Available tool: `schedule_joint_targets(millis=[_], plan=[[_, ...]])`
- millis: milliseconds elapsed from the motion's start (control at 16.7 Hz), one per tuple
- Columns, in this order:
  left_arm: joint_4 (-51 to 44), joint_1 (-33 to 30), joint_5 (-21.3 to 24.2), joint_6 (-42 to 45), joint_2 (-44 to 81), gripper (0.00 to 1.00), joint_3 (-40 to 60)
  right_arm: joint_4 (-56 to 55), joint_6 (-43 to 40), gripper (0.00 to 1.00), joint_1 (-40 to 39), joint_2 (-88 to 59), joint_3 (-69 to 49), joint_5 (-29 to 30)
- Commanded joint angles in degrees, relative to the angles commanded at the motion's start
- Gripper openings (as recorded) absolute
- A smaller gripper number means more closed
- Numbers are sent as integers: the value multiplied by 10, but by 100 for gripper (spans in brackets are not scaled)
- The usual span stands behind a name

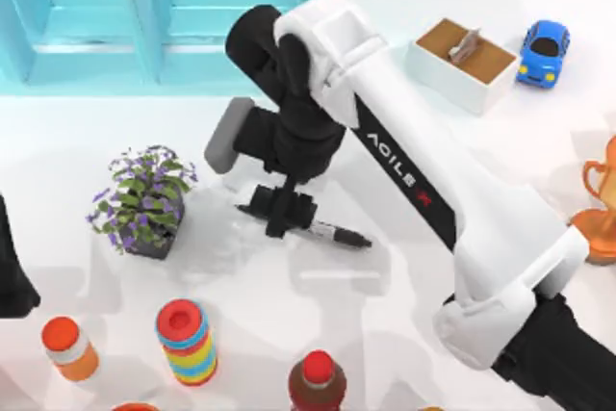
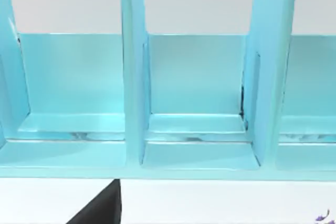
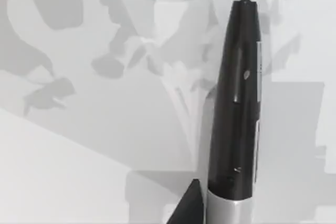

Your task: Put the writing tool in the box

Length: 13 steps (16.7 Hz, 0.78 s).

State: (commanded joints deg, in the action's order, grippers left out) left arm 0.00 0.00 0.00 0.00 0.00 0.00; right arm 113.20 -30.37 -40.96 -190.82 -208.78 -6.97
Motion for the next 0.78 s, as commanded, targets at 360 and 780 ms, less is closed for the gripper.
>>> schedule_joint_targets(millis=[360,780], plan=[[0,0,0,0,0,100,0,0,0,0,0,0,0,0],[0,0,0,0,0,100,0,-89,-15,0,15,48,28,29]])
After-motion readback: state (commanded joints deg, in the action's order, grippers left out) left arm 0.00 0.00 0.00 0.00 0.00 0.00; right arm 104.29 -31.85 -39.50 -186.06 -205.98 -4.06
